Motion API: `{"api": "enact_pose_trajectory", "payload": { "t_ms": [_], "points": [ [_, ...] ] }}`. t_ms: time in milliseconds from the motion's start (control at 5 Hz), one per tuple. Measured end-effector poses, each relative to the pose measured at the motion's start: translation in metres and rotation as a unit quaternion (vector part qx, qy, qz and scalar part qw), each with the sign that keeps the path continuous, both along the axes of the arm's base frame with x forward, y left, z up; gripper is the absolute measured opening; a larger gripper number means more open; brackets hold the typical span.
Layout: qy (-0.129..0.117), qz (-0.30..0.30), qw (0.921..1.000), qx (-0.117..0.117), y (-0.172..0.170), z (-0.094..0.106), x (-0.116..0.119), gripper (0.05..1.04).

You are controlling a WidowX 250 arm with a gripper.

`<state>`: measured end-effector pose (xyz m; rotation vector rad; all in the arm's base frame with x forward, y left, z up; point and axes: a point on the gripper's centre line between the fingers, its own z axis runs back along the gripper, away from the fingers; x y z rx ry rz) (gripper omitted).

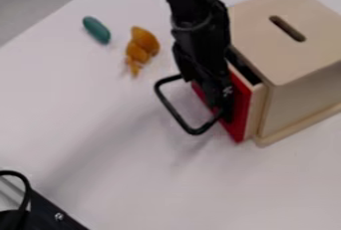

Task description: Close the drawer

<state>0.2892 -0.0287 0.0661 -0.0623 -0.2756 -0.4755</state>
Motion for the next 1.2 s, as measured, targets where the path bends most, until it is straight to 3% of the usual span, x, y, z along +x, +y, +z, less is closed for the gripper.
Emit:
{"api": "enact_pose_trajectory", "payload": {
  "t_ms": [200, 400, 600, 1200],
  "points": [
    [-0.009, -0.001, 0.9999, -0.005, -0.005, 0.004, 0.008, 0.998],
    [-0.012, -0.007, 0.9999, 0.009, -0.013, 0.004, 0.018, 0.998],
    [-0.006, -0.007, 0.9999, -0.004, -0.020, 0.001, 0.020, 0.998],
    [-0.020, -0.015, 0.9997, 0.002, -0.021, 0.010, 0.021, 0.998]
  ]
}}
